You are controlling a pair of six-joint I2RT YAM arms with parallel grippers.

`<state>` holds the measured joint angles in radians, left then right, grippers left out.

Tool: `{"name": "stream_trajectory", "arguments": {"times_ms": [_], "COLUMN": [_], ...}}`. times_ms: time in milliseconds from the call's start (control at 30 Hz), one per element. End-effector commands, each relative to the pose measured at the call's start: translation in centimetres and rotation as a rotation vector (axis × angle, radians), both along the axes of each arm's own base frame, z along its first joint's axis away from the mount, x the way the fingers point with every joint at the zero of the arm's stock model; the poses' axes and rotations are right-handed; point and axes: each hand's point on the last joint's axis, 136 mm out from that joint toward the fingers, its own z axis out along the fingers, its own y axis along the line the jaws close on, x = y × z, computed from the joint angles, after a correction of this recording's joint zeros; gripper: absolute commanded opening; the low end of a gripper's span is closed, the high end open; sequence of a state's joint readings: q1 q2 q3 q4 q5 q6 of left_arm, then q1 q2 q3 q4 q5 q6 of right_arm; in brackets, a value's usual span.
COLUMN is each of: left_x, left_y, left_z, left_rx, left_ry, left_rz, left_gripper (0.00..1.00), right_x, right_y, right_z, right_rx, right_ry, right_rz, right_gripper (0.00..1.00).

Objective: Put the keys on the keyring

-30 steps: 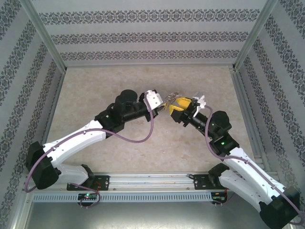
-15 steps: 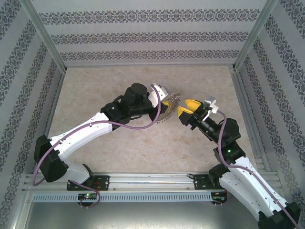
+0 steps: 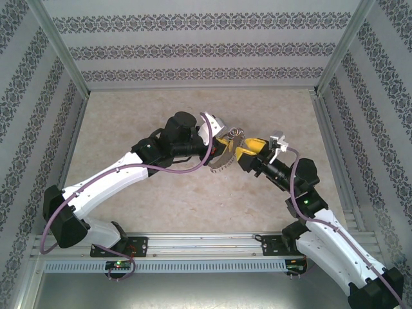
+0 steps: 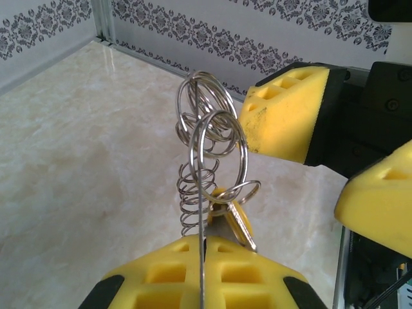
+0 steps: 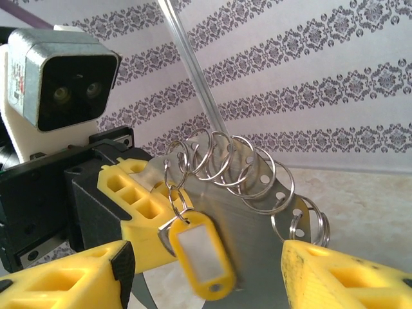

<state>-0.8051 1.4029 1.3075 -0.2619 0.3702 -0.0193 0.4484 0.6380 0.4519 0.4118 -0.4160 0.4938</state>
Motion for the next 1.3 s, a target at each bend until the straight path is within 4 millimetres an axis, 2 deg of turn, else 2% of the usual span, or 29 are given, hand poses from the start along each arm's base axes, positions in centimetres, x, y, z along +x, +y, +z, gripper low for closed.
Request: {"name": "stream_trajectory", "arguments": {"times_ms": [0, 267, 533, 767, 1267], "left_x": [-0.4, -0.1, -0.1, 0.5, 1.3], "left_y": [-0.2, -0.4, -0.1, 0.0, -0.1], "left_z": [2.0, 1.3, 0.8, 0.3, 0.4], "left_rx": [-0.046, -0.045, -0.027, -0.018, -0.023], "left_ry": [0.016, 0.017, 0.020, 0.032, 0.025], "left_rz": [0.007, 0.013, 0.019, 0.032, 0.038], "left_gripper": [0.00, 0.00, 0.00, 0.00, 0.00], "right_x": [0.0, 1.2, 1.3, 1.1, 1.5], "right_y": [-0.5, -0.4, 0.4, 0.7, 2.2], "right_z": [3.1, 3.8, 4.6, 5.1, 4.1], "right_rx": [0.105, 0.215, 0.242, 0.248, 0.226], "right_ry": [0.022, 0.138, 0.156, 0.153, 0.180], "right_rz": [-0.005, 0.007, 0.064, 0.085, 0.115], "right_gripper": [0.62, 0.57, 0.48, 0.46, 0.42]}}
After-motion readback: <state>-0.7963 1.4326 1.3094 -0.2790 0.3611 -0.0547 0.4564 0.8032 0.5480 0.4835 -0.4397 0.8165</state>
